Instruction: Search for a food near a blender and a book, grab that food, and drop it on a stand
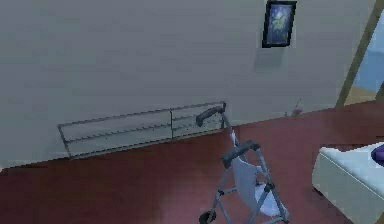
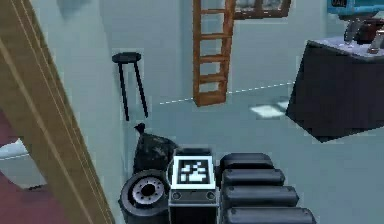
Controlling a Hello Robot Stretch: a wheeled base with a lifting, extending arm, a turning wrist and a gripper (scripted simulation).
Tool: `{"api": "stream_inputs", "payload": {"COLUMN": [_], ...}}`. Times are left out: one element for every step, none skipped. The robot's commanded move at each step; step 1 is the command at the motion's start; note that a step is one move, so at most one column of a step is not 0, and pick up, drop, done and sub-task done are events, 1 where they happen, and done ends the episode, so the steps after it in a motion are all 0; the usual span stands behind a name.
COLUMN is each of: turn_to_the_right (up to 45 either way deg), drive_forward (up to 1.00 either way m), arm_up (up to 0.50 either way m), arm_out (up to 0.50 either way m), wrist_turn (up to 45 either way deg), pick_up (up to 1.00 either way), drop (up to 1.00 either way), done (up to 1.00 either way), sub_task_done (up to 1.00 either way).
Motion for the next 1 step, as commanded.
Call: {"api": "stream_inputs", "payload": {"turn_to_the_right": [0.0], "drive_forward": [0.45], "arm_up": [0.00], "arm_out": [0.00], "wrist_turn": [0.0], "pick_up": [0.00], "drop": [0.00], "done": [0.00], "sub_task_done": [0.00]}}
